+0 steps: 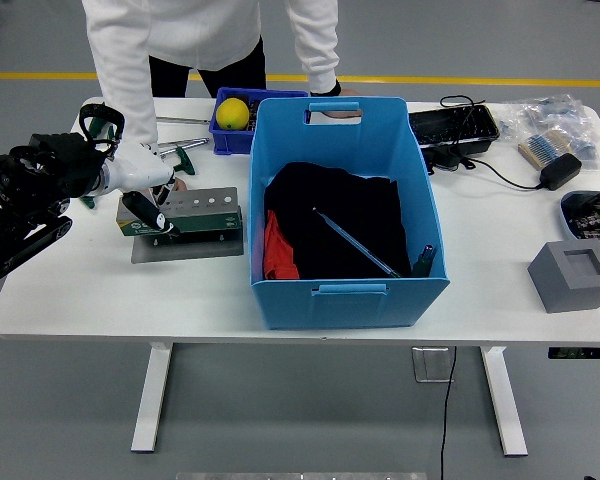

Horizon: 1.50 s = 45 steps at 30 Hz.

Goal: Lift tool from toolbox,place it in box,lift tool from toolbox,place it in box

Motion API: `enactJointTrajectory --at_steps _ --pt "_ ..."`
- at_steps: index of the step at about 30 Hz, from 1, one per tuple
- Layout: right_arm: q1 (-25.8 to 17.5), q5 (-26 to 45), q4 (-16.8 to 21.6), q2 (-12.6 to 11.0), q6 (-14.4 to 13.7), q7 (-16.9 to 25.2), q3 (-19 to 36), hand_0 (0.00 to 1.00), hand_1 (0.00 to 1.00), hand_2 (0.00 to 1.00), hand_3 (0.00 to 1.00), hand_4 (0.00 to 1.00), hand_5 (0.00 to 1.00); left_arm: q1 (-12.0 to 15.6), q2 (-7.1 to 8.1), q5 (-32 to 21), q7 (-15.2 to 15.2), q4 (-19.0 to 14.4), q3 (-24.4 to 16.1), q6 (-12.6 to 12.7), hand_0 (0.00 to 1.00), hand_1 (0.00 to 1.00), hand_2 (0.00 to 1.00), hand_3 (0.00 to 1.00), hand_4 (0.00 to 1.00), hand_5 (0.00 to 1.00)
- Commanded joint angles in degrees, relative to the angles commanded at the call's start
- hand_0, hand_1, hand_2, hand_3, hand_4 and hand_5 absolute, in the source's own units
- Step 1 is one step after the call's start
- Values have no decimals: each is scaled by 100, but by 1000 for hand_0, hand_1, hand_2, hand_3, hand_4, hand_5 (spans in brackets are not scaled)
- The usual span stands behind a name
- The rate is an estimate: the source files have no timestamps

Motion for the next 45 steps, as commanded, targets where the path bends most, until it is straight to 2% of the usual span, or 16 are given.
enactJointTrajectory --at_steps 18,19,25,26,37,38,43,44,45 --pt "2 -48 2 -11 -2 -17 28 652 633 703 563 795 680 -54 -51 108 -41 235 236 82 950 672 627 481 912 834" --pt "-2 -54 0 -10 -1 -18 32 652 634 703 563 795 679 -48 -54 104 -47 233 242 96 948 534 454 388 906 829" --pt "-30 -21 -8 -3 4 -10 13 652 634 703 563 795 679 7 -65 84 -118 203 285 235 948 534 454 388 906 829" --pt "-31 -16 -8 -3 4 -8 9 653 632 703 563 796 679 9 -67 83 -117 205 294 234 943 445 363 332 906 828" --pt "-43 33 -6 3 -4 4 -28 653 632 703 563 797 680 36 -65 18 -132 276 352 251 938 408 337 318 906 828" --pt "-41 36 -6 4 -6 5 -29 653 634 703 563 797 681 34 -68 11 -131 287 355 254 887 372 316 303 905 821" --pt "-24 62 -9 1 0 12 -45 653 634 703 563 797 681 37 -82 -26 -137 373 376 376 887 372 316 303 905 821" --pt "-19 66 -10 0 1 13 -47 653 633 703 562 797 680 38 -84 -38 -150 392 386 404 726 302 266 251 900 799" --pt "-15 69 -11 -1 2 14 -48 653 633 703 562 797 680 39 -84 -42 -159 406 394 433 726 302 266 251 900 799"
